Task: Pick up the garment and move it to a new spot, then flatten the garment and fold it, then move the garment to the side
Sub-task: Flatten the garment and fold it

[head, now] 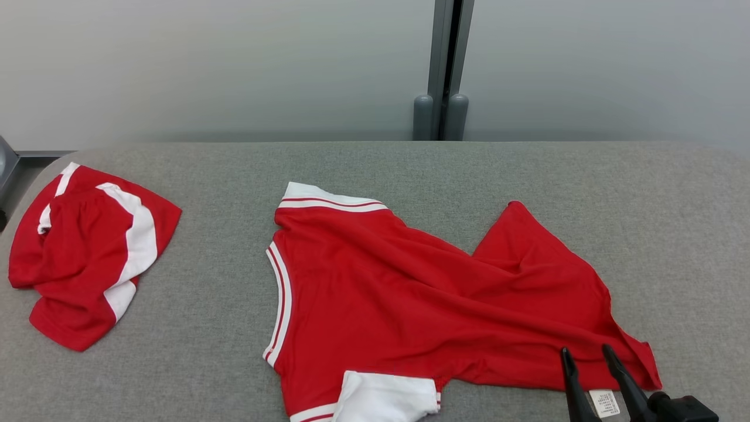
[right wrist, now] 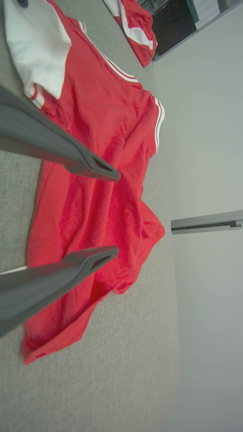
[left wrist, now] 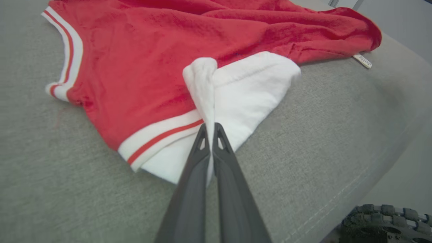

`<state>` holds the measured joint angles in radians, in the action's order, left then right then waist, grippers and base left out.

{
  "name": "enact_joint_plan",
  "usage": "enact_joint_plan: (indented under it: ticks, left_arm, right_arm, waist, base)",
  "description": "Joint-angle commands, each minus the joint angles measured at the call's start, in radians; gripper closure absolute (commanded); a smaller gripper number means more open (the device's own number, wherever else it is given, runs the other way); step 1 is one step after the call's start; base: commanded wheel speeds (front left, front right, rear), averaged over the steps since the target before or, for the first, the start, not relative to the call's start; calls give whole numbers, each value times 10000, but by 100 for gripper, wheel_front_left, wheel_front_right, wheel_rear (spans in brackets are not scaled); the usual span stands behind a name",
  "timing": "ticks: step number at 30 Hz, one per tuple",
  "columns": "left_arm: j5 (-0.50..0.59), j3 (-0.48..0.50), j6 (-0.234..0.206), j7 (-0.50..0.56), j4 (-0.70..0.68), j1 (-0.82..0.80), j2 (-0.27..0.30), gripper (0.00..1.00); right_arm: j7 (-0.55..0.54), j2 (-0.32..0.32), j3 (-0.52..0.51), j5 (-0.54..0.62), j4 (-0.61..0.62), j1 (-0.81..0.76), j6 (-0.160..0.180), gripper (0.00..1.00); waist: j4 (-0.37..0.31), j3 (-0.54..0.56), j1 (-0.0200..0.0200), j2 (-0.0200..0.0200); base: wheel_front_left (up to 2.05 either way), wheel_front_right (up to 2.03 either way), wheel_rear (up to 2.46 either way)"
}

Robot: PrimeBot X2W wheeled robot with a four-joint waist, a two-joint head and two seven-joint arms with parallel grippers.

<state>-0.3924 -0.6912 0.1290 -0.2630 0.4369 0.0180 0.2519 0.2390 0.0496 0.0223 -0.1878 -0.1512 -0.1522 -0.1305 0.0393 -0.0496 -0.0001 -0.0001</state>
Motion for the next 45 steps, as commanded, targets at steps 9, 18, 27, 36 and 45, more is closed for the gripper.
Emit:
enact_joint_plan:
  ticks: [9,18,27,36,45]
  left_arm:
    - [325,897,-21,-24,183,469,107,0]
    - [524,2547,-24,-26,-1209,684,-204,0]
    - [883,3974,-20,-24,-777,-918,-398,0]
    - [762,4196,13,-26,1135,-3204,-371,0]
    - [433,3714,19,-1,3244,-4992,-167,0]
  right_arm:
    - [26,17,37,-106,-109,-146,-6,0]
    - [84,17,1,-129,-145,-129,-6,0]
    - [96,19,107,-36,-186,161,-6,0]
    - [125,19,113,26,-194,567,-6,0]
    - [185,17,153,45,-178,994,-6,0]
  waist:
    - [28,105,1,1]
    - [-25,95,1,1]
    - [-290,-161,1,1]
    - [-732,-799,1,1]
    - [-1164,-1412,1,1]
  base:
    - [0,0,0]
    - [0,0,0]
    - [0,0,0]
    - [0,0,0]
    - [0,0,0]
